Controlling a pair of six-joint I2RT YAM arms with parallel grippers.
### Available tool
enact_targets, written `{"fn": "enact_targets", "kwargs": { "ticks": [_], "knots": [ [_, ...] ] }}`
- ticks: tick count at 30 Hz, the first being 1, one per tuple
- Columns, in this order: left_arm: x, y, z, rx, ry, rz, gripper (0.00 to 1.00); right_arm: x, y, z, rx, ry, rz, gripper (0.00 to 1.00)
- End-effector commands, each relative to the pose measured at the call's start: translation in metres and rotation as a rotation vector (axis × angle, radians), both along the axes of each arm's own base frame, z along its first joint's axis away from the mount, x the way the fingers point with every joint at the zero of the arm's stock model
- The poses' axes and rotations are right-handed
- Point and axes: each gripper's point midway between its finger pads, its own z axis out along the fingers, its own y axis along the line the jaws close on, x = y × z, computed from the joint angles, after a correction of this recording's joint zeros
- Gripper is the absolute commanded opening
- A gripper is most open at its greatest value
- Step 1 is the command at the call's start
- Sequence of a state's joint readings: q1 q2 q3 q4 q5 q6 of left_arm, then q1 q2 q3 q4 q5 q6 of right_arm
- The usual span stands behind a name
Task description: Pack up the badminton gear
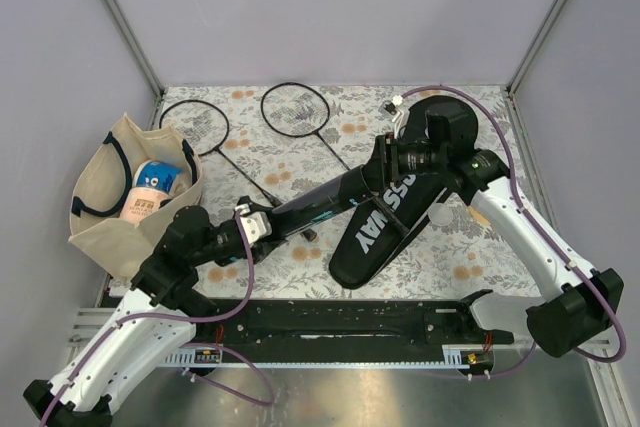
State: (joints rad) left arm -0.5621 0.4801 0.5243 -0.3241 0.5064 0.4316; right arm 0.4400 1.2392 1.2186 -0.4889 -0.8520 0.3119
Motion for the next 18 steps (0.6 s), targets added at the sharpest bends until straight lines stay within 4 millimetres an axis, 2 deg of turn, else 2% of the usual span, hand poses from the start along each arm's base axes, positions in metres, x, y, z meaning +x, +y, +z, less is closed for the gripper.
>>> {"fn": "enact_targets", "kwargs": {
  "ticks": [1, 6, 9, 13, 18],
  "knots": [
    [0.002, -0.010, 0.043, -0.093, -0.127, -0.042, 0.19, 0.000, 0.015, 0.013, 0.071, -0.027, 0.048, 0.56],
    [0.005, -0.007, 0.038, -0.076, -0.128, -0.020, 0.19, 0.000, 0.011, 0.012, 0.040, -0.028, 0.029, 0.55],
    [0.009, -0.002, 0.032, -0.048, -0.124, 0.013, 0.19, 0.001, 0.004, 0.019, 0.012, -0.028, -0.021, 0.66],
    [0.006, 0.002, 0.023, -0.038, -0.100, 0.026, 0.19, 0.011, -0.017, 0.048, 0.036, -0.057, -0.154, 0.72],
    [0.000, -0.005, 0.022, -0.062, -0.112, -0.027, 0.19, 0.007, -0.037, 0.084, 0.091, -0.112, -0.254, 0.77]
  ]
}}
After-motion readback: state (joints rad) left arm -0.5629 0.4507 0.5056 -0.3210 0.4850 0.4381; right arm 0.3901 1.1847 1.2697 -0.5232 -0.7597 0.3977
